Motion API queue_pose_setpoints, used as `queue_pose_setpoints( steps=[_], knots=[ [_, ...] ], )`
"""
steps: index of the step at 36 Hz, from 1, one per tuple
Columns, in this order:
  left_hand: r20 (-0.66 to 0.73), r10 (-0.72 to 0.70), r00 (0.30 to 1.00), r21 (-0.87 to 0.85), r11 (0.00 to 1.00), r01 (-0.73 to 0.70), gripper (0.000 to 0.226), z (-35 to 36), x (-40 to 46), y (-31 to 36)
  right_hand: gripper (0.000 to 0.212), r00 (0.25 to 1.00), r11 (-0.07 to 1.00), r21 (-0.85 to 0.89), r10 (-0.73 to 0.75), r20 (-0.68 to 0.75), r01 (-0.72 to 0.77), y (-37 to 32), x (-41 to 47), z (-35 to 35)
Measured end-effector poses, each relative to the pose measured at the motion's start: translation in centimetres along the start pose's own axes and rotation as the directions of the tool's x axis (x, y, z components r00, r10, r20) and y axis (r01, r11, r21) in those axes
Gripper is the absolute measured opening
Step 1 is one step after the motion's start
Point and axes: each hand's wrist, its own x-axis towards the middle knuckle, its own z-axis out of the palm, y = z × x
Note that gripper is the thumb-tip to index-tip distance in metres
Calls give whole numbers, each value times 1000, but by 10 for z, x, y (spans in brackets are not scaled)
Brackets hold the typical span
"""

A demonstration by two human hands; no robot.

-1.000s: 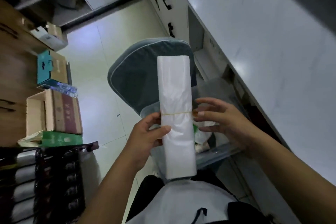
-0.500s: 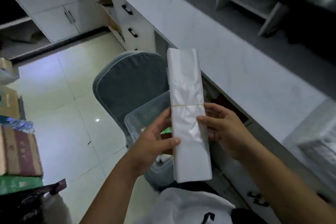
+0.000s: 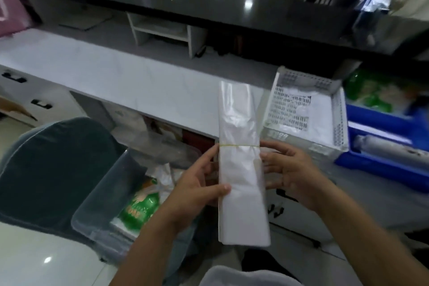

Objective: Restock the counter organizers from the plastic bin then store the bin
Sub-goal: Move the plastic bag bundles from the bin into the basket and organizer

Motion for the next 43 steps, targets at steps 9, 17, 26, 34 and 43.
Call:
queue_pose_setpoints(
  steps=[9, 17, 26, 34, 43],
  knots=[
    [96, -89, 991, -21, 996, 92, 84, 53, 101, 3, 48, 998, 1000, 25, -9, -67, 10, -23, 24, -88],
    [164, -164, 973, 54, 986, 158, 72, 103, 209, 3, 57, 1000, 997, 80, 4, 8, -5, -42, 71, -190],
    [142, -235, 962, 145, 966, 215, 62, 118, 280, -4, 68, 994, 991, 113, 61, 87, -71, -42, 123, -239],
    [-238, -74, 968, 526, 828, 193, 37, 78, 345, -4, 68, 985, 978, 174, 134, -108, -114, -33, 165, -253],
    [-81, -399, 913, 381, 834, 398, 51, 65, 376, -8, 75, 952, 969, 214, 174, -252, -121, -49, 219, -239]
  ],
)
